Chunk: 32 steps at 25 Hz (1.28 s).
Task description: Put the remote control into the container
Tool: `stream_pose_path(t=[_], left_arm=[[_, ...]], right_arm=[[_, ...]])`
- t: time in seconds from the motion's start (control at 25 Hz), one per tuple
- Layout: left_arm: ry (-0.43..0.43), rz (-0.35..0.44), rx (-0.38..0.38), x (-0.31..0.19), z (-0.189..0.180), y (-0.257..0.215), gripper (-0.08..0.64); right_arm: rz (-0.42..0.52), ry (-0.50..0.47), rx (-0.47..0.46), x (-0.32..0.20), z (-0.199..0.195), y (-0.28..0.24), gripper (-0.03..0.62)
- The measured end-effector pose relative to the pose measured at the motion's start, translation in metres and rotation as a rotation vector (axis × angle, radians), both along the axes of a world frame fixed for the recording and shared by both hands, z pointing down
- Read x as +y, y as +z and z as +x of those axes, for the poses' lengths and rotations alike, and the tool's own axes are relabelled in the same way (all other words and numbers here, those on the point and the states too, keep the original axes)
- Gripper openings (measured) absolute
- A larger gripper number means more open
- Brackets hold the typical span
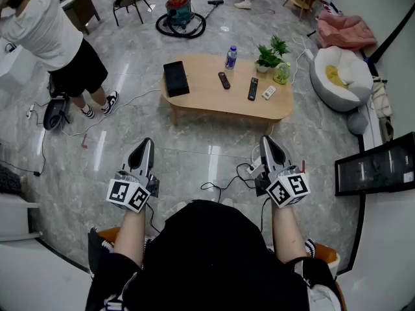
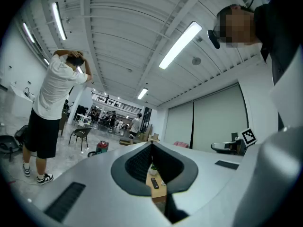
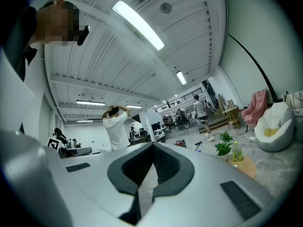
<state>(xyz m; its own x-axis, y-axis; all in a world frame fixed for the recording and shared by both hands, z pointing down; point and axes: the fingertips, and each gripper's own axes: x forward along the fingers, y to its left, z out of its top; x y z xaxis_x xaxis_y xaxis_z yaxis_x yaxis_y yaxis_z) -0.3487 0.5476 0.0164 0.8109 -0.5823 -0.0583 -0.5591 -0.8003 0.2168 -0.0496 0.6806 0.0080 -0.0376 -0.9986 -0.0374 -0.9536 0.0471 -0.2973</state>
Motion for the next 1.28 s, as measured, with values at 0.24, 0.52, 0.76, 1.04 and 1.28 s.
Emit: stream_pose_path(t=[0.24,0.52,0.76,1.04,1.28], left_arm=[[0.005,-0.001,-0.008,0.01,0.013,-0.001,0.008],[-0.004,0.002,-0.028,0.019,0.03,0.0,0.008],[-0.029,0.014,-0.051,0.033,0.056,0.001,0.008],[-0.094,0.008,-0.053,0.047,0.08,0.005,0.008],[-0.13,0.004,-0.052,0.056,0.088,0.002,0.008]], right_arm=[[0.001,0.014,-0.027,0.008,0.018,0.004,0.009],[0.028,-0.002,-0.053,0.021,0.032,0.001,0.009],[0.017,-0.039,-0.064,0.035,0.057,0.011,0.009],[0.006,-0.061,-0.047,0.041,0.098,0.019,0.009],[0.002,-0.069,-0.061,0.037,0.123,0.021,0.009]])
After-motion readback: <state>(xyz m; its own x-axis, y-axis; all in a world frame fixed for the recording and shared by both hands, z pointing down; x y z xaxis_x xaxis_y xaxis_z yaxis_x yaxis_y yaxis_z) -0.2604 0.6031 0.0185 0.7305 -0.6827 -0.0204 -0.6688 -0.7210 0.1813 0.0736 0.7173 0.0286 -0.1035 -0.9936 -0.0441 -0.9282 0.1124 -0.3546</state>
